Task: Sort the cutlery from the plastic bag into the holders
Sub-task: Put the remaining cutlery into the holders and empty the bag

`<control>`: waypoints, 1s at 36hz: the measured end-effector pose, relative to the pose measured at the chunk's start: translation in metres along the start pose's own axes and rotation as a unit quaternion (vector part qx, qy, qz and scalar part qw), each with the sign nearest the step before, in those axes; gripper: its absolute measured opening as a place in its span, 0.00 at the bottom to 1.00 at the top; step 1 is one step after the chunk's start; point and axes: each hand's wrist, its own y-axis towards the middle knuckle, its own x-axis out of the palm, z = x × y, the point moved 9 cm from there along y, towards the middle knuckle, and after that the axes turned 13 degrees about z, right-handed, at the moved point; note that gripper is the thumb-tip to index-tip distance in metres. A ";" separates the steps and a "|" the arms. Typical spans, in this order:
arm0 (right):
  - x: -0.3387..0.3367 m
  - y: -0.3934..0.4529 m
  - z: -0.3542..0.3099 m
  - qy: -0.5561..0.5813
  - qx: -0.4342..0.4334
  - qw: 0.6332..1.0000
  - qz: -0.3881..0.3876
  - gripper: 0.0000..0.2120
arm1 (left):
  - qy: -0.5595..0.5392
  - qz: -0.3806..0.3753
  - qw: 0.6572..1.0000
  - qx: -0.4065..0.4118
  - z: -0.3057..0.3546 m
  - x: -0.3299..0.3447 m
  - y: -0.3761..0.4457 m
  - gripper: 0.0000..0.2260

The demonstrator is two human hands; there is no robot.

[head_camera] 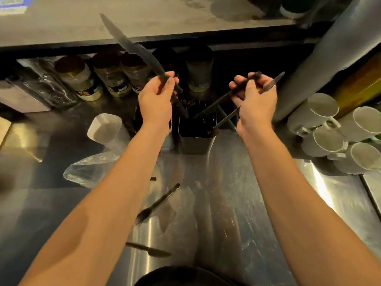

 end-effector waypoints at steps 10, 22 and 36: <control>0.044 -0.020 0.043 -0.224 -0.115 0.943 -0.218 0.09 | 0.285 -0.151 0.935 0.149 -0.028 0.041 -0.022 0.08; 0.048 -0.017 0.060 -0.248 -0.099 0.942 -0.203 0.15 | 0.307 -0.217 0.909 0.179 -0.025 0.054 -0.037 0.22; 0.057 -0.044 0.046 -0.508 -0.317 0.748 -0.286 0.12 | 0.429 -0.124 0.851 0.278 -0.003 0.019 -0.061 0.10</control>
